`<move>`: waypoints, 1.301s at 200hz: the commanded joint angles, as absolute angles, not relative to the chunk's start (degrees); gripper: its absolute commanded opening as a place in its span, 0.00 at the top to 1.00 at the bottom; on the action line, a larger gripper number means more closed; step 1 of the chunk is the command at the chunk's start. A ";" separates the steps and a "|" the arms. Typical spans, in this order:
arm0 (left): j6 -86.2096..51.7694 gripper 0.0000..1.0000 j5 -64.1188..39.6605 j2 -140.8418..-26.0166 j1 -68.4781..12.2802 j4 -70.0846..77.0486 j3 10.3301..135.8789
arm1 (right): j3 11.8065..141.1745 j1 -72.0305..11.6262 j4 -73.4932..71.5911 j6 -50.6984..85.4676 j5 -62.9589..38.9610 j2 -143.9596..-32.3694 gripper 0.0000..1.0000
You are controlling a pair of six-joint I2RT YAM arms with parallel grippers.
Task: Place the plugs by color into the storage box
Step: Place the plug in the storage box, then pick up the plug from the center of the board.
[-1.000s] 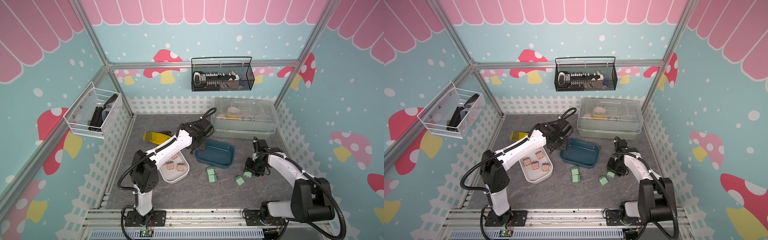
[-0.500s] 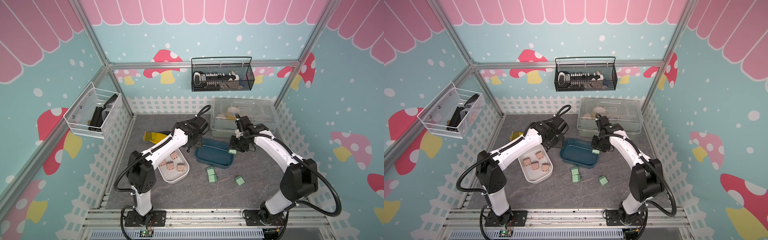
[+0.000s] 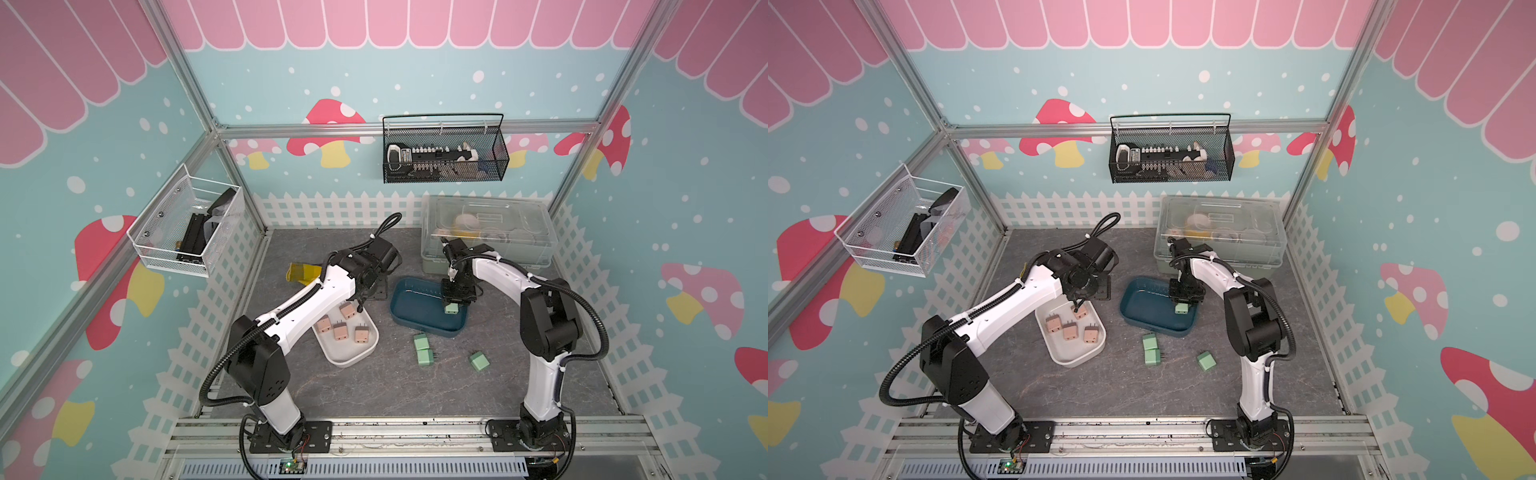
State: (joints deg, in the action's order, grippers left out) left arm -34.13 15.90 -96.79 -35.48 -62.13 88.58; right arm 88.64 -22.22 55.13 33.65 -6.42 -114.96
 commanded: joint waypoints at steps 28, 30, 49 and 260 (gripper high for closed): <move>-35.42 0.30 17.72 -94.79 -35.25 -61.43 88.03 | 91.06 -23.14 54.91 31.82 -4.76 -118.92 0.67; -35.42 0.29 17.74 -94.76 -35.29 -61.44 87.95 | 91.05 -23.12 54.93 31.82 -4.71 -119.05 0.67; -35.33 0.30 18.01 -94.70 -35.29 -61.43 88.01 | 91.08 -23.20 55.17 31.74 -4.57 -119.42 0.54; -36.73 0.30 14.98 -99.76 -34.75 -59.98 92.12 | 48.56 -23.29 49.55 26.23 -10.28 -78.40 0.22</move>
